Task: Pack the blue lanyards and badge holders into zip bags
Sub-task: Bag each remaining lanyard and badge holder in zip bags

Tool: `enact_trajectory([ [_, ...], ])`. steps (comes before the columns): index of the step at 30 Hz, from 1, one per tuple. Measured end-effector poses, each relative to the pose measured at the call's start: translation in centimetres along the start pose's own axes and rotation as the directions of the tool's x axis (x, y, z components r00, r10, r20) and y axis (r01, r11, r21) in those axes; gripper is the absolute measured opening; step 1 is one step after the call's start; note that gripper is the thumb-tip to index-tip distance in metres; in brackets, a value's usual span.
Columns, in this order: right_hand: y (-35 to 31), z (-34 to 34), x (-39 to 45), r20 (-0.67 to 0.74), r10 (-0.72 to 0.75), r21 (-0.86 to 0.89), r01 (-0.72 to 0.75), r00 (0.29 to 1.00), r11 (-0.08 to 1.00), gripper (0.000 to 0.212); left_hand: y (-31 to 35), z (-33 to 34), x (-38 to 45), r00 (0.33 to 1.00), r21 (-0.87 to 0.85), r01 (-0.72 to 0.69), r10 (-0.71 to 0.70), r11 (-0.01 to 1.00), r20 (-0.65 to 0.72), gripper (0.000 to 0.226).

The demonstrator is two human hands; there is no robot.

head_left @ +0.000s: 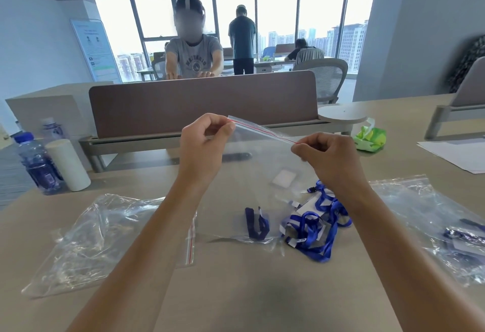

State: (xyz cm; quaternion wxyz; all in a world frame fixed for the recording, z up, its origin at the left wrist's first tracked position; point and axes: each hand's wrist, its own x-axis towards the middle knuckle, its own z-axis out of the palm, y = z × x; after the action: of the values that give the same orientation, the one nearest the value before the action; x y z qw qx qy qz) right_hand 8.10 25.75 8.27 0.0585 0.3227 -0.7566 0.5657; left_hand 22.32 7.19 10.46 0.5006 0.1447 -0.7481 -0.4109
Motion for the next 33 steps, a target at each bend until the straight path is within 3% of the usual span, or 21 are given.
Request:
enact_trajectory([
  [10, 0.1, -1.6, 0.0, -0.073, -0.011, -0.042, 0.008, 0.997, 0.999, 0.009, 0.7, -0.4, 1.2, 0.996, 0.023, -0.059, 0.060, 0.998, -0.059, 0.008],
  [22, 0.6, -3.9, -0.2, -0.188, -0.048, -0.047, 0.040, 0.981, 0.998, 0.020, 1.4, 0.7, 1.3, 0.997, -0.072, 0.010, -0.016, 0.997, -0.078, 0.007],
  [29, 1.1, -5.4, -0.4, -0.143, -0.024, 0.016, 0.027, 0.989, 1.000, 0.006, 2.3, 1.5, 1.4, 0.995, -0.121, -0.010, -0.002, 0.993, -0.104, 0.005],
  [33, 0.8, -6.3, -0.6, -0.194, -0.036, 0.032, 0.043, 0.980, 0.999, 0.006, 3.2, 2.1, 1.2, 0.996, -0.150, -0.015, 0.002, 0.989, -0.086, 0.006],
])
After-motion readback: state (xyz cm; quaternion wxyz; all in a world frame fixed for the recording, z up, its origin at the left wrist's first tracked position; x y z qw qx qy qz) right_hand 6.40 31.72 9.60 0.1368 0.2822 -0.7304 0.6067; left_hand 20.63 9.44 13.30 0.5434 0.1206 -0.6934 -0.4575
